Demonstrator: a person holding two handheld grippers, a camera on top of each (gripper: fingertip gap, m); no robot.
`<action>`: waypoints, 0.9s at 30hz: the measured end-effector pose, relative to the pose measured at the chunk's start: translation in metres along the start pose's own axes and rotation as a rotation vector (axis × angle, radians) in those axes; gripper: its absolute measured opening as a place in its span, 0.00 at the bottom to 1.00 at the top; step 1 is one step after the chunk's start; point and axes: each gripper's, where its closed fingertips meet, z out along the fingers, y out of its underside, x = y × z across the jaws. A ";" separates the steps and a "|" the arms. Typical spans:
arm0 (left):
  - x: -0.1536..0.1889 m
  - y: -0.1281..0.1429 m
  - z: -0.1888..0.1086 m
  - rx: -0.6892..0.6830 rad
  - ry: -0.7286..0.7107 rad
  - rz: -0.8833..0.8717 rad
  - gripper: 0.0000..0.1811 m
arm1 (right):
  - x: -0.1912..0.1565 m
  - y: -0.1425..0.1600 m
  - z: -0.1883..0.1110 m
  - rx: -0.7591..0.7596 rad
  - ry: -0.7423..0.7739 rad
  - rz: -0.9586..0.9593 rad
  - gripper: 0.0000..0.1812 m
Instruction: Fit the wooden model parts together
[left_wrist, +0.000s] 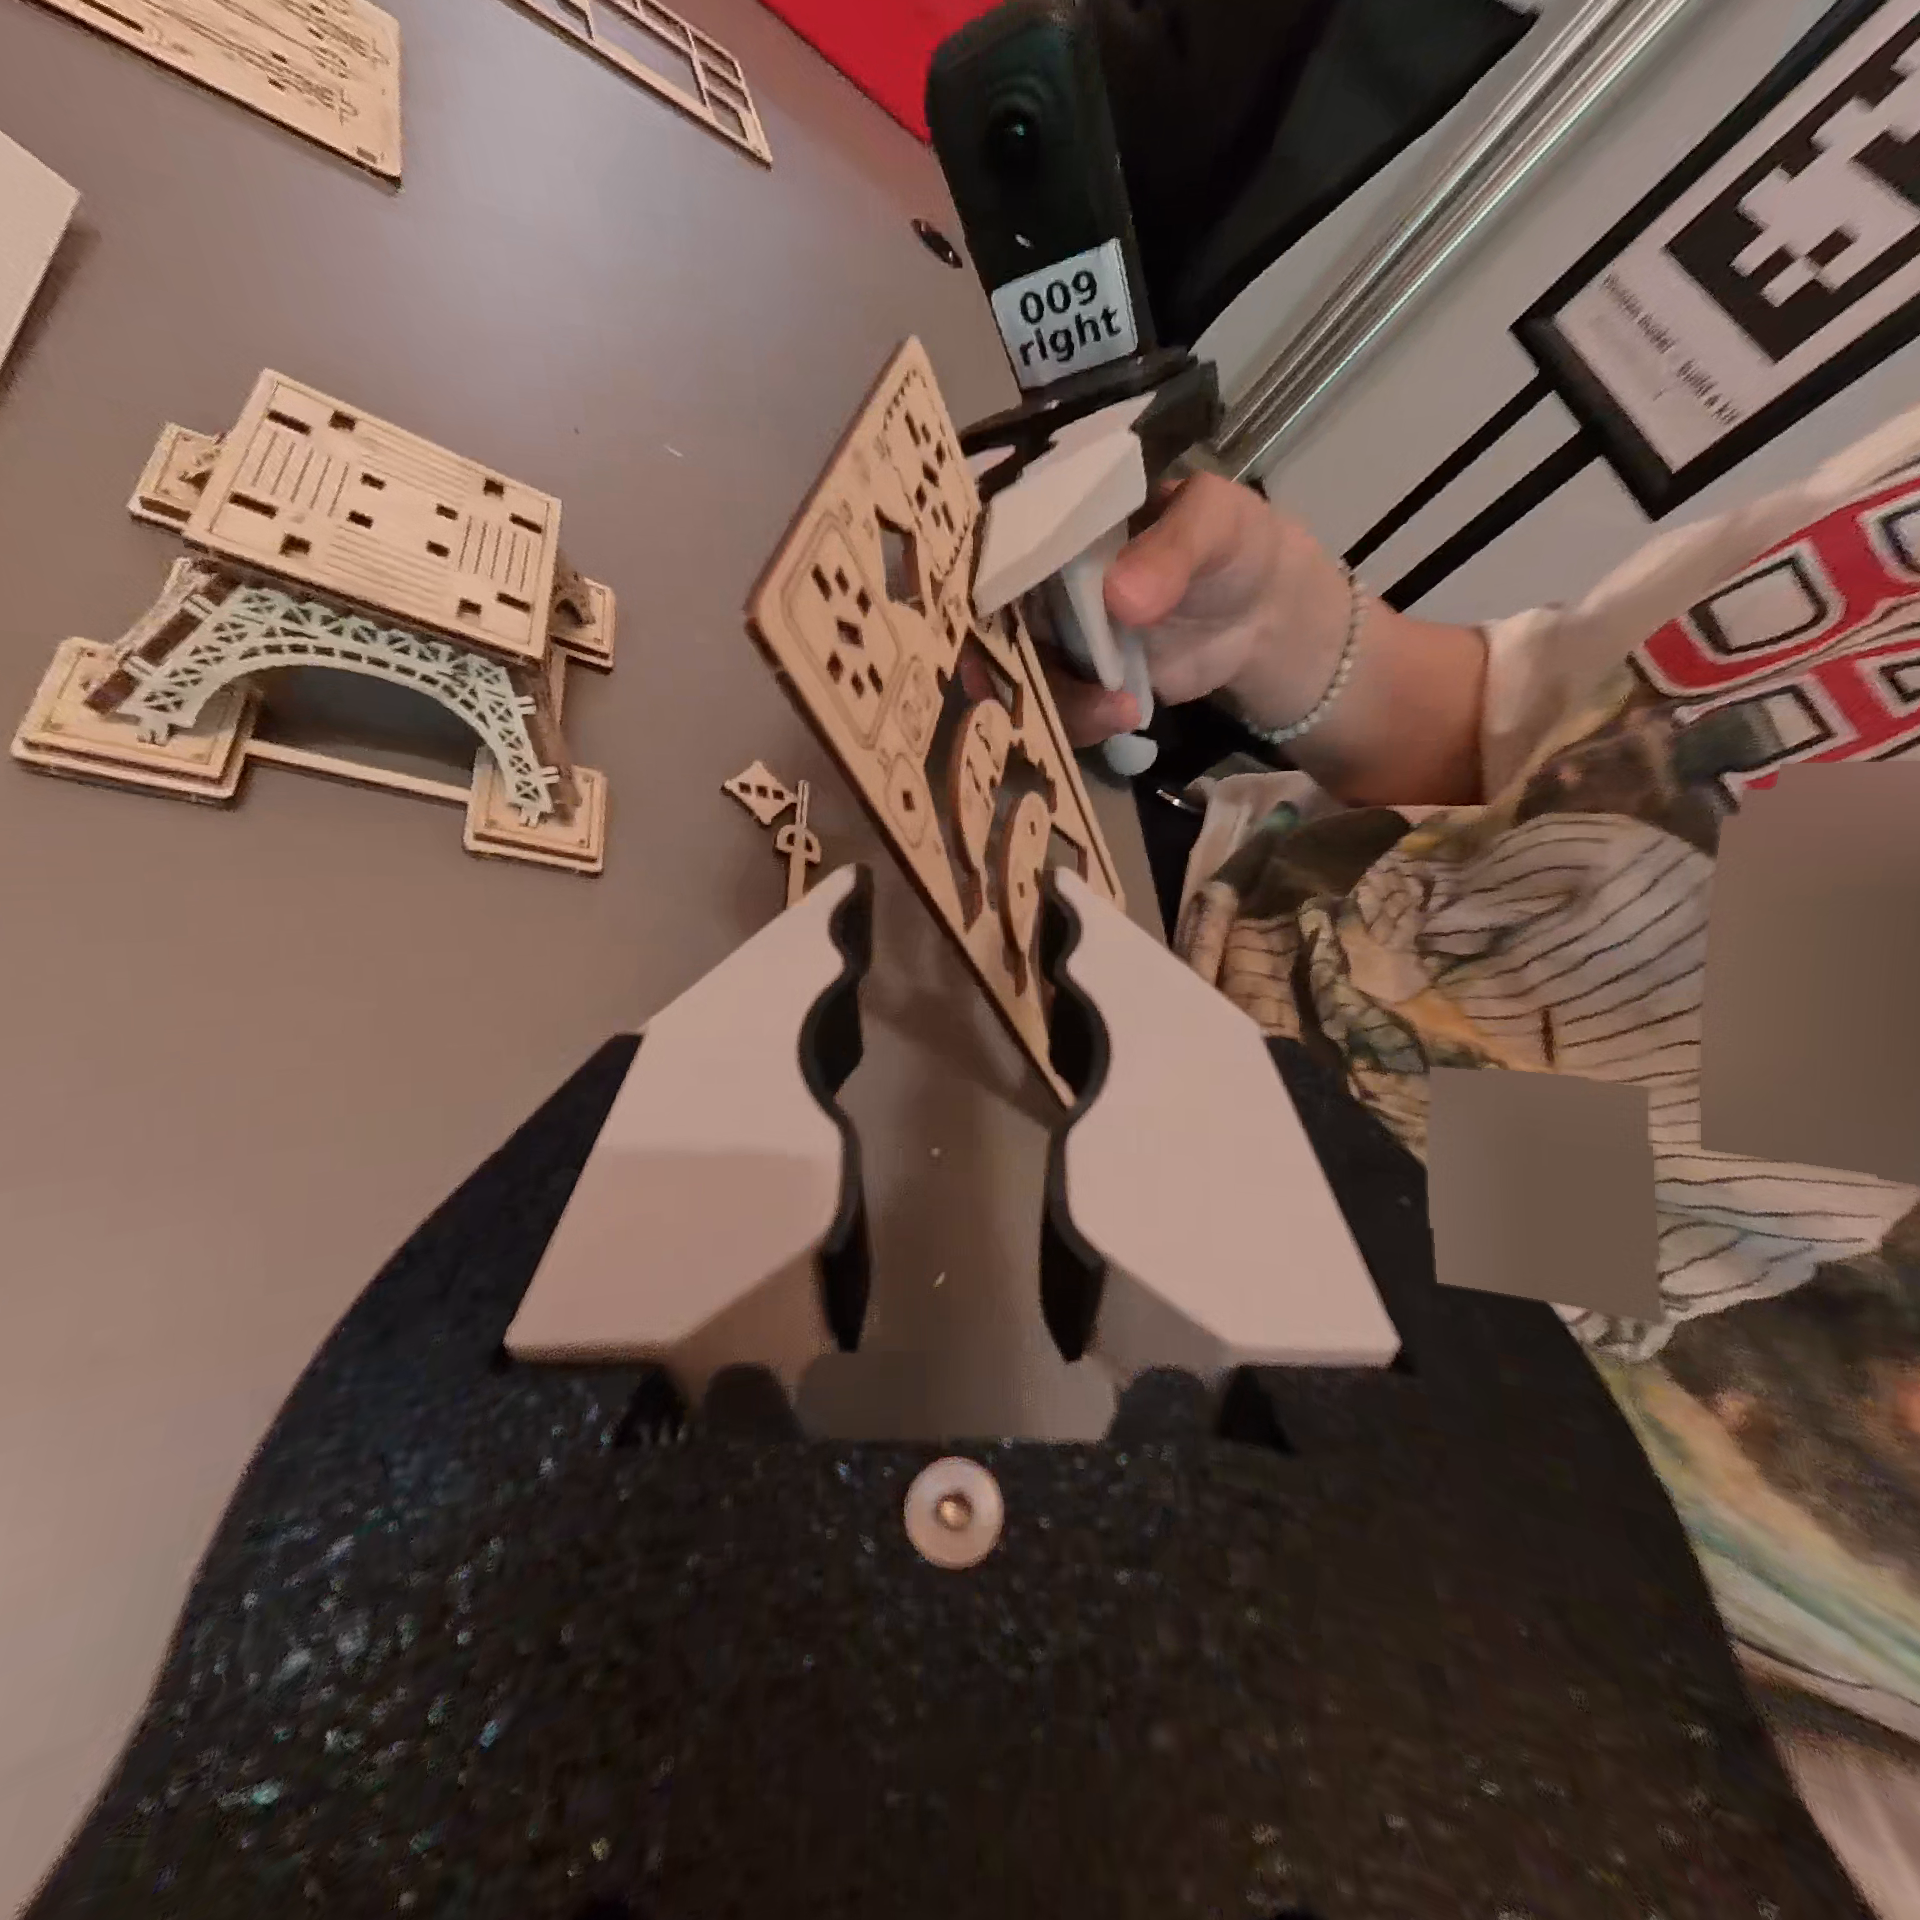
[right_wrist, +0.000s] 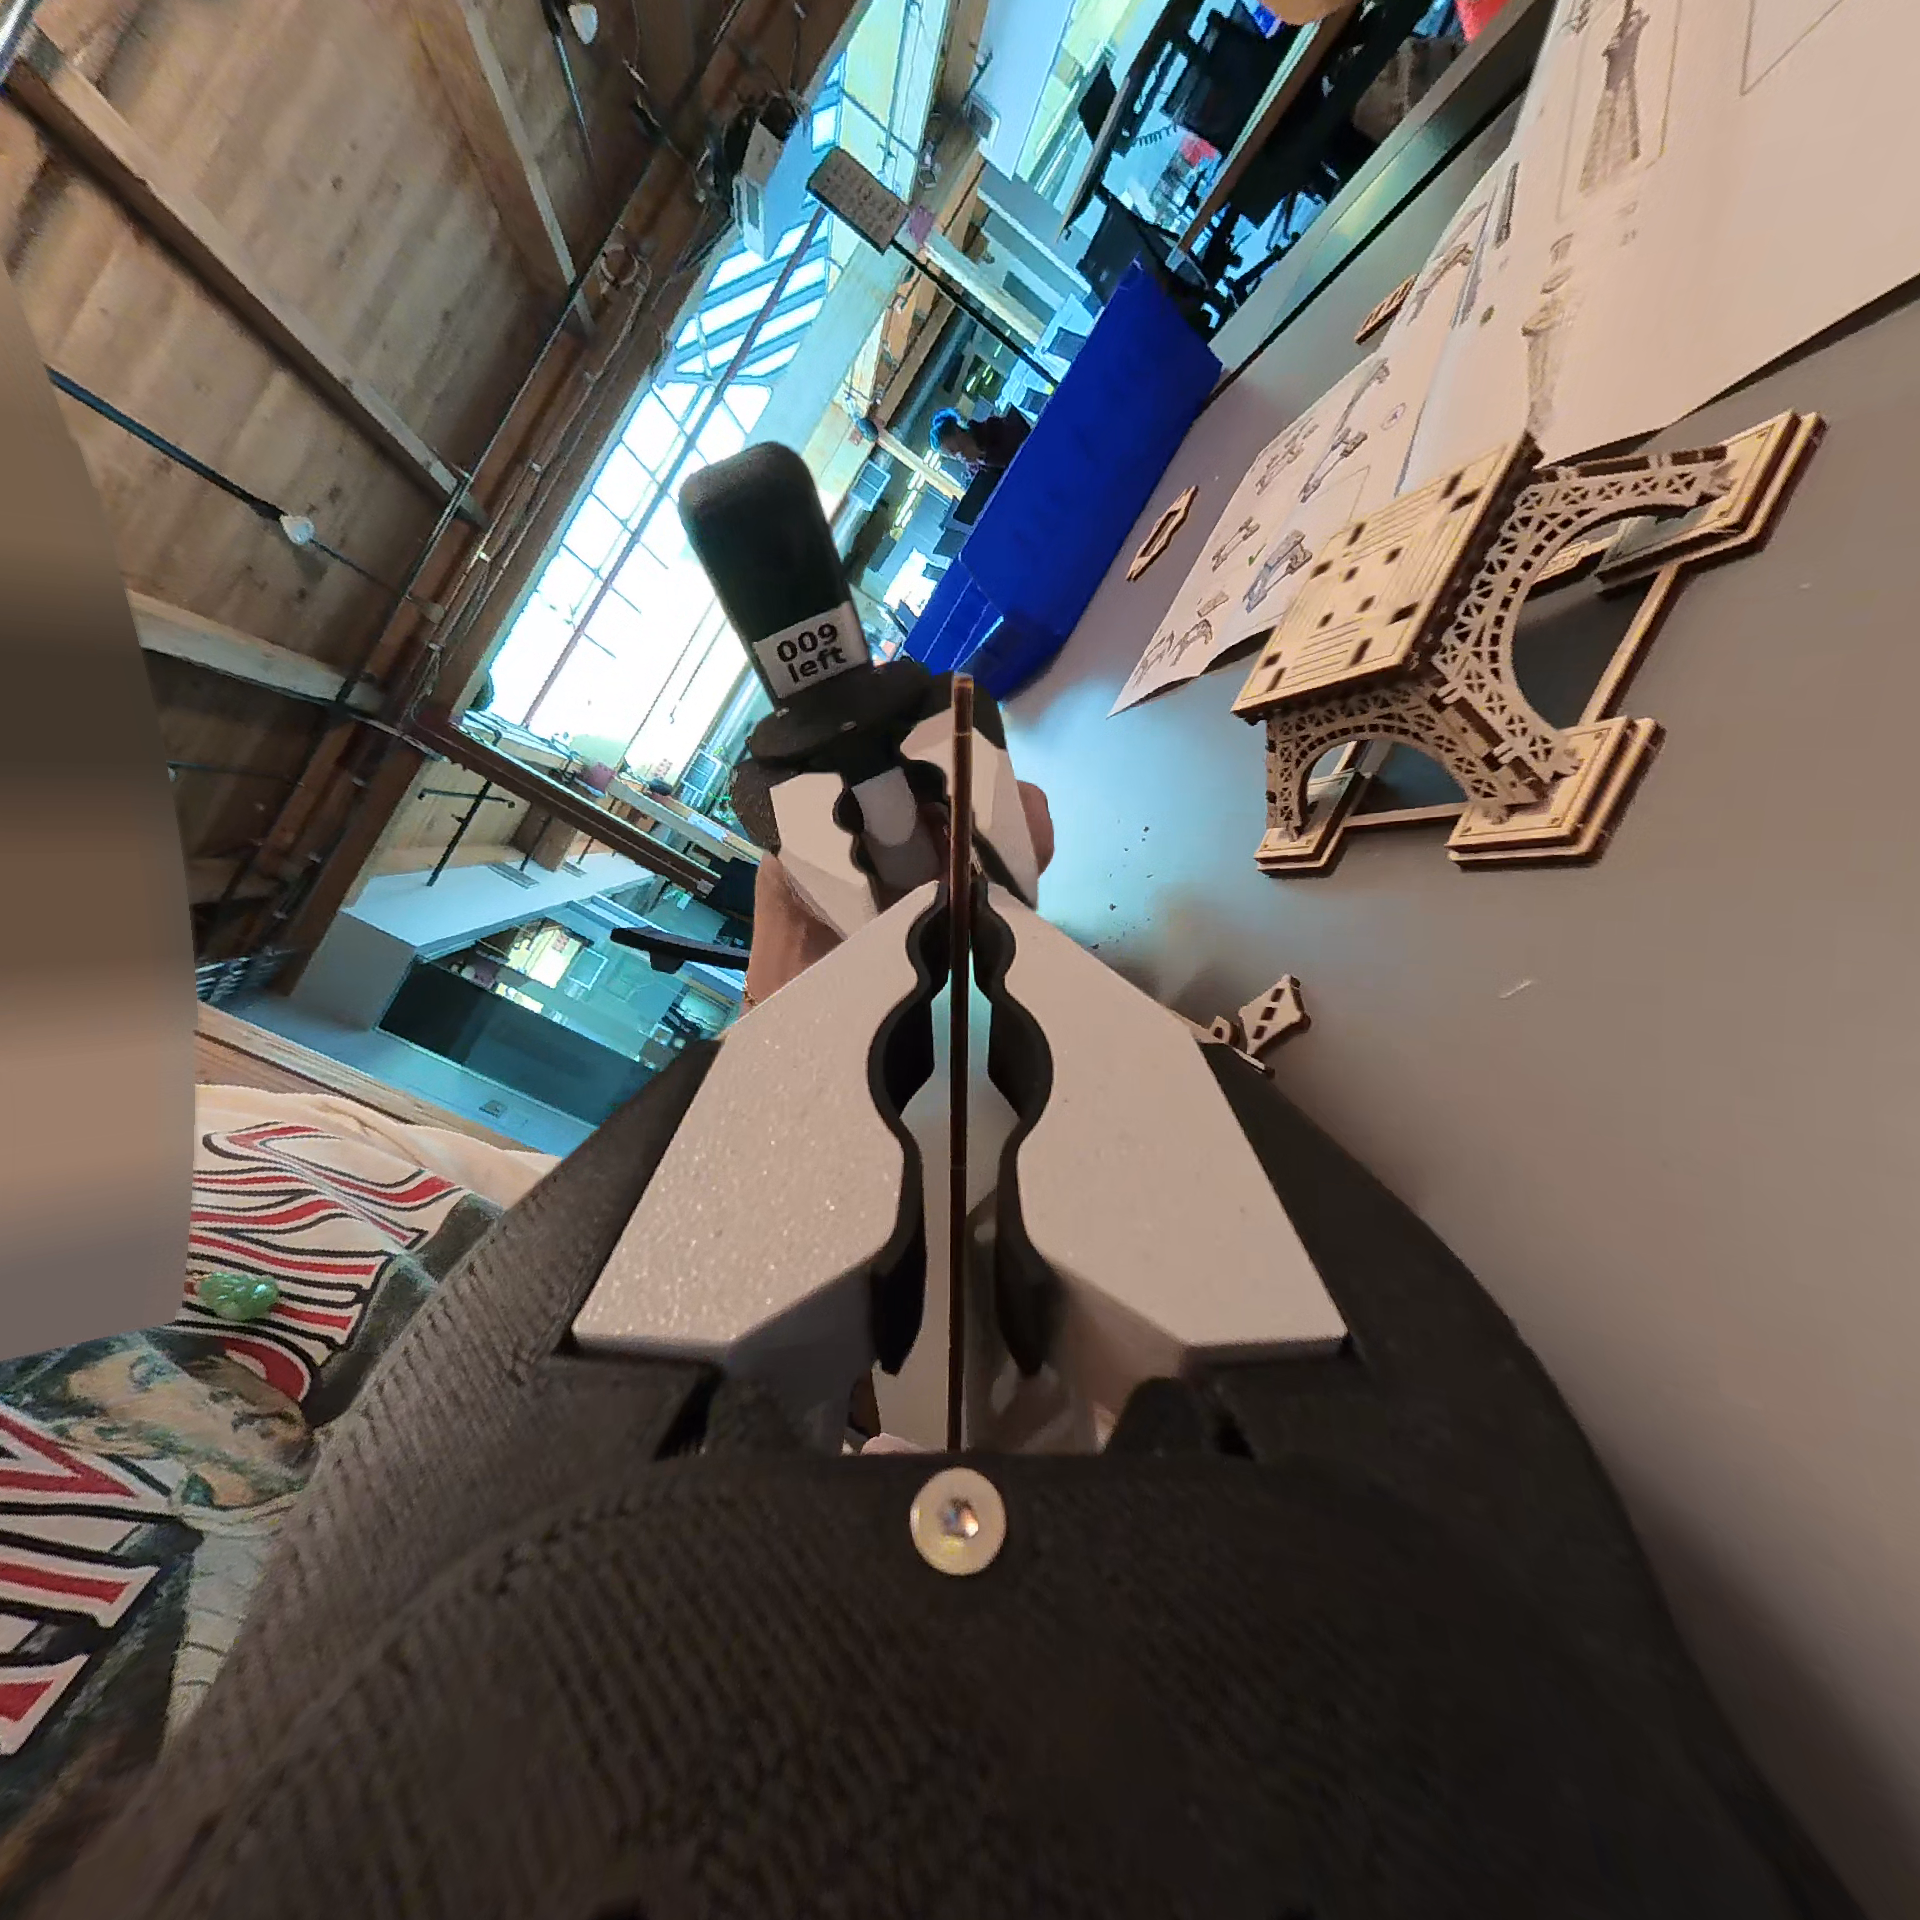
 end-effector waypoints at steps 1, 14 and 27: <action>0.000 -0.002 0.000 0.009 0.010 -0.014 0.13 | 0.000 0.001 0.001 -0.005 0.002 -0.006 0.00; -0.005 -0.021 -0.025 0.200 0.080 -0.144 0.00 | 0.002 0.017 0.011 -0.104 0.050 -0.091 0.08; -0.003 -0.013 -0.011 0.118 0.080 -0.130 0.01 | -0.004 0.027 0.020 -0.171 -0.002 -0.089 0.00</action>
